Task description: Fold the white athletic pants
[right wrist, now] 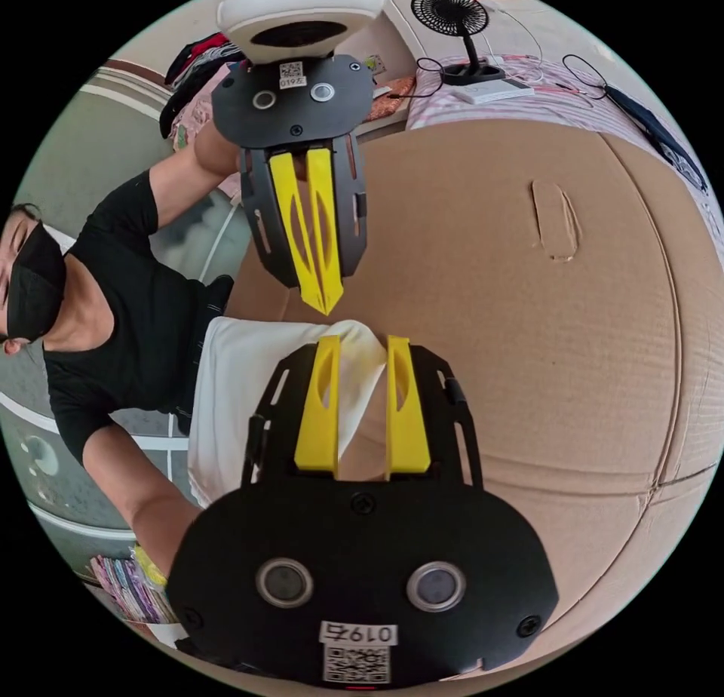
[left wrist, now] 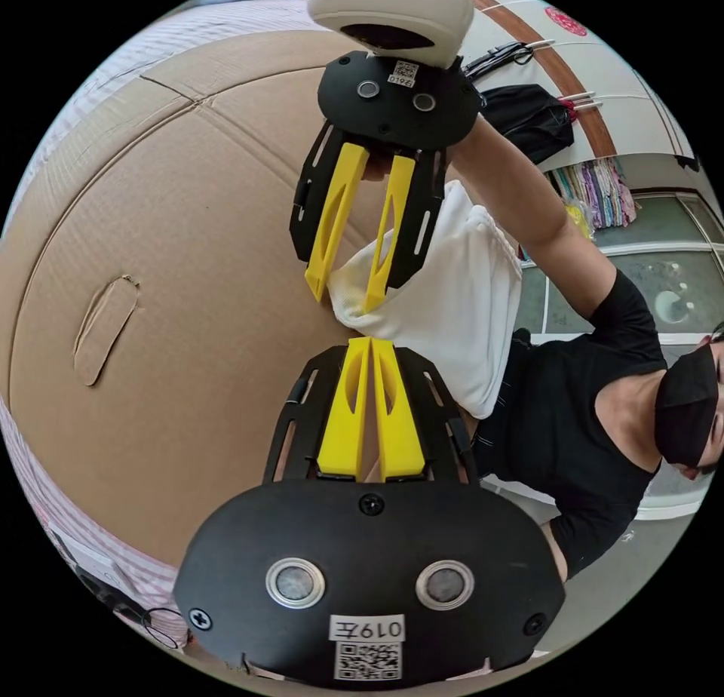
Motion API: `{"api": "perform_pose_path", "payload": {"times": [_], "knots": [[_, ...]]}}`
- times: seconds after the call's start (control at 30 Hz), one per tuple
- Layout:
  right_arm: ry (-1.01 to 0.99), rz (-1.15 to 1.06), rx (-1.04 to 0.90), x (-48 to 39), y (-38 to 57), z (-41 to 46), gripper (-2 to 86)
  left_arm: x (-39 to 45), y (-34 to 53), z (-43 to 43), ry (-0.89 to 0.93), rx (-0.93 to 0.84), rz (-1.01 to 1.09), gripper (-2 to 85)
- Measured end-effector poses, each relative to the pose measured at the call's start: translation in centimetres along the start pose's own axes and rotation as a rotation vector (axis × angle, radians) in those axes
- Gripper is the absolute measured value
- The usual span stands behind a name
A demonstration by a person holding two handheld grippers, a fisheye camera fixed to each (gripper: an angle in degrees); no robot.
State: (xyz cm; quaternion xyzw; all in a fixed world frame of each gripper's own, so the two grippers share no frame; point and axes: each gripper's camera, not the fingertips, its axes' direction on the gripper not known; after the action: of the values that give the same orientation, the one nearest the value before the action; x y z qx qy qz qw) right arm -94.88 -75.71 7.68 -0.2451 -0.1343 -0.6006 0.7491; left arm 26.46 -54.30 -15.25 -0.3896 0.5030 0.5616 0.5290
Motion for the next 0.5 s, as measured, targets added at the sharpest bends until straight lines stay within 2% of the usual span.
{"api": "perform_pose_path", "payload": {"times": [0.23, 0.3, 0.4, 0.5], "knots": [[0.051, -0.028, 0.032, -1.7, -0.3, 1.9, 6.7, 1.0, 1.8, 1.1, 0.044, 0.131, 0.033, 0.8], [0.06, -0.021, 0.049, -2.1, 0.1, 2.4, 6.4, 1.6, 2.0, 1.4, 0.027, 0.115, 0.044, 0.9], [0.059, 0.024, 0.094, -2.0, 2.1, 2.2, 6.9, 2.8, 2.9, 1.7, -0.009, 0.111, 0.085, 1.0], [0.052, 0.062, 0.164, -1.8, 4.8, 0.8, 7.6, 5.3, 4.0, 2.1, -0.162, 0.127, 0.21, 1.6]]}}
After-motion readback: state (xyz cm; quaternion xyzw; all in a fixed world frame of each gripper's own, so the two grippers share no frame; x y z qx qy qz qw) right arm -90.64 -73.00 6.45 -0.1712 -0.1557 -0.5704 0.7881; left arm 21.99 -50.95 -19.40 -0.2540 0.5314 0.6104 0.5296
